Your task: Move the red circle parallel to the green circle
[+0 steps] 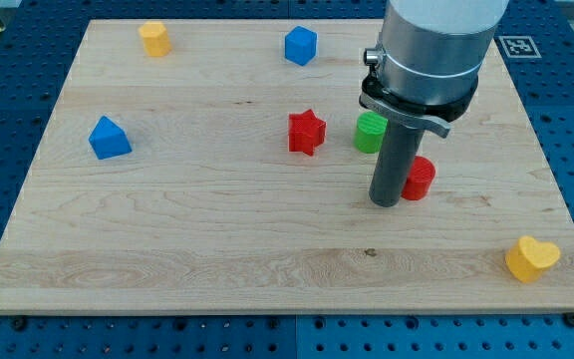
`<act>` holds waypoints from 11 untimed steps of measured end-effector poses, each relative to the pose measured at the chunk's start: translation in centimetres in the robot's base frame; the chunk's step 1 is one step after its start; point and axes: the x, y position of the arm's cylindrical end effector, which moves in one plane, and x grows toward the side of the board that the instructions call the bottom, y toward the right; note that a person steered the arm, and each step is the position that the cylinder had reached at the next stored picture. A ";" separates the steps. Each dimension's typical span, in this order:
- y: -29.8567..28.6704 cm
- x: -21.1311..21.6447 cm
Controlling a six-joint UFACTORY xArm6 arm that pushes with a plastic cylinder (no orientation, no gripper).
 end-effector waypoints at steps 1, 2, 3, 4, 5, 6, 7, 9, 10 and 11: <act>1.1 0.0; 1.3 0.0; 2.7 0.0; 3.9 -0.6; 5.1 -2.6; 5.1 -5.6; 5.1 -7.4; 5.1 -7.5; 6.6 -7.5; 7.0 -7.5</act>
